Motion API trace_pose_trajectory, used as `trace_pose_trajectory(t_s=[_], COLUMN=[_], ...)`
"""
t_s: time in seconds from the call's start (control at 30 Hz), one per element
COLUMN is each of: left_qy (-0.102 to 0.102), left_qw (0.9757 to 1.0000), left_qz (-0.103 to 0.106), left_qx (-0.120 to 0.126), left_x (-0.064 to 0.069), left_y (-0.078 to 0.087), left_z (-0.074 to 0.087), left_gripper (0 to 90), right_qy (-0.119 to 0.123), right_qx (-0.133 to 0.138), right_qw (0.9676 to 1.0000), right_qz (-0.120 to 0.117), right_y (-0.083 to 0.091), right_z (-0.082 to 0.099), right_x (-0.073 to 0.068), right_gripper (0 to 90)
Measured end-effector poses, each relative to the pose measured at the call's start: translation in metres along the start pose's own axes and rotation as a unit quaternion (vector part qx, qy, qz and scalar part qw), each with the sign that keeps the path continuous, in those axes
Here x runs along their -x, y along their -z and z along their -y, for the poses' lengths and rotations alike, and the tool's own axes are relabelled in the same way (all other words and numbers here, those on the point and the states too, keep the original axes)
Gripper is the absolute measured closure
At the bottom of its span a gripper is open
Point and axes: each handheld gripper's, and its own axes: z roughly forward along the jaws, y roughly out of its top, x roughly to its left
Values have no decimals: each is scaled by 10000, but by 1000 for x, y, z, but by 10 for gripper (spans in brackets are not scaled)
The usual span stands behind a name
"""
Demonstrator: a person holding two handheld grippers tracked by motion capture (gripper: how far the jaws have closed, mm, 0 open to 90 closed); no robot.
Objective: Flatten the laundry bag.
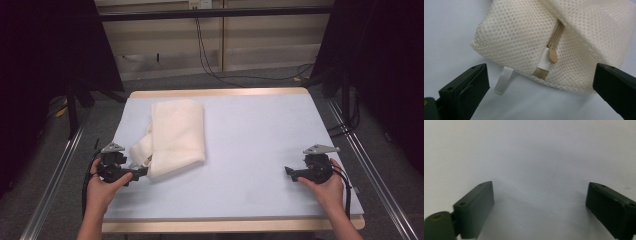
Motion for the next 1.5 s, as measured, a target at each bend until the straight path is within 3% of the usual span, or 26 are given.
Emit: trace_pose_trajectory(t_s=[0.03,0.13,0.2,0.33,0.4,0.53,0.63,0.83,1.23,1.33,1.5], left_qy=[125,157,171,241,264,256,386,527,748,678,685], left_qw=[9999,9999,9996,9994,9988,9987,9977,9977,9966,9972,9970], left_qz=[-3,-49,-219,-238,-408,-427,-512,-323,-7,37,194], left_qx=[58,43,49,31,100,123,229,278,337,316,305], left_x=[1,-1,-2,-7,-11,-16,-19,-25,-23,-21,-17], left_y=[-1,-3,-3,-2,-2,-3,-7,-13,-22,-21,-20], left_z=[0,-1,-1,-1,-1,-2,-2,-2,-8,-10,-11], left_gripper=[3,3,9,31,58,151,210,309,358,430,649], right_qy=[-3,33,-3,136,116,183,189,314,419,412,390], right_qx=[55,143,143,206,184,181,177,210,164,82,121], right_qw=[10000,9999,9999,9997,9997,9997,9997,9993,9990,9991,9991], right_qz=[-17,-3,-52,-54,-62,-54,-40,-14,28,37,67], right_y=[2,7,10,11,12,13,15,15,15,15,15], right_z=[-1,-3,-4,-7,-7,-8,-9,-10,-8,-7,-8], right_x=[0,-2,-4,-8,-9,-10,-12,-13,-13,-12,-12], right_gripper=[96,88,89,103,104,116,119,123,131,139,141])
